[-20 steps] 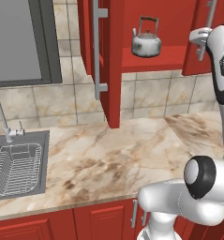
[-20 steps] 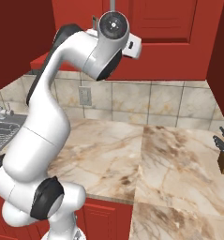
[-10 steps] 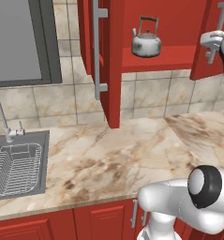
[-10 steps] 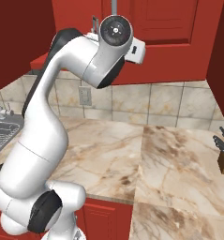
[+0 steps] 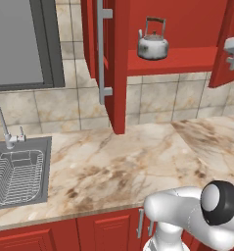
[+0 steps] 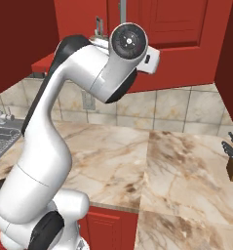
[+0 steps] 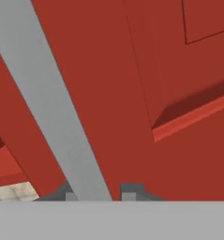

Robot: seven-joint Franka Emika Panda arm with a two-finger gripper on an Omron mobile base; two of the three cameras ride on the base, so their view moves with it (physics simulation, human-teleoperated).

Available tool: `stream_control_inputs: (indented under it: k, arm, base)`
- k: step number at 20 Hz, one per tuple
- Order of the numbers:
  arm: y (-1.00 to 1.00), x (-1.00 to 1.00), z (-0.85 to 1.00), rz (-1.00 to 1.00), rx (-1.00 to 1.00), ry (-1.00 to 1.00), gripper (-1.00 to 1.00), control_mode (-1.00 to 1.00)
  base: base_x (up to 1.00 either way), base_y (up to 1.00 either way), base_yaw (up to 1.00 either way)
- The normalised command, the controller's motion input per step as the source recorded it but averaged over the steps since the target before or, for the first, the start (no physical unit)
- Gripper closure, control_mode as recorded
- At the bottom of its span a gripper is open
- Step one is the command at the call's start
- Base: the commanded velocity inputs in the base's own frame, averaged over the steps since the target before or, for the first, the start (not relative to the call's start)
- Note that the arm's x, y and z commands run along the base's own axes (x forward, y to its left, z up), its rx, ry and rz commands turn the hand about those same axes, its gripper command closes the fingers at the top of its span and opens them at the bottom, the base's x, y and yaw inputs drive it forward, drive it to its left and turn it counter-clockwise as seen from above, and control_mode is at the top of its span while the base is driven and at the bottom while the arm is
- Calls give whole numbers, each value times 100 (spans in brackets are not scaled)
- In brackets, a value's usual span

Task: Open the cabinet, pick the kettle from the cabinet, and place it in the sink.

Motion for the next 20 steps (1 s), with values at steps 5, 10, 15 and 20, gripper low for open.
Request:
stream_control_inputs:
  k: [5,10,15,20]
  arm:
    - [-55,-61,7,0,5,-4,100,-100]
    - [-49,-53,4,0,1,-1,100,-100]
    - [-41,-39,1,-2,0,0,-100,-100]
    - [-24,-16,-5,-14,-1,0,-100,-100]
  base:
    - [0,0,0]
    - [0,0,0]
    - [0,0,0]
    - [0,0,0]
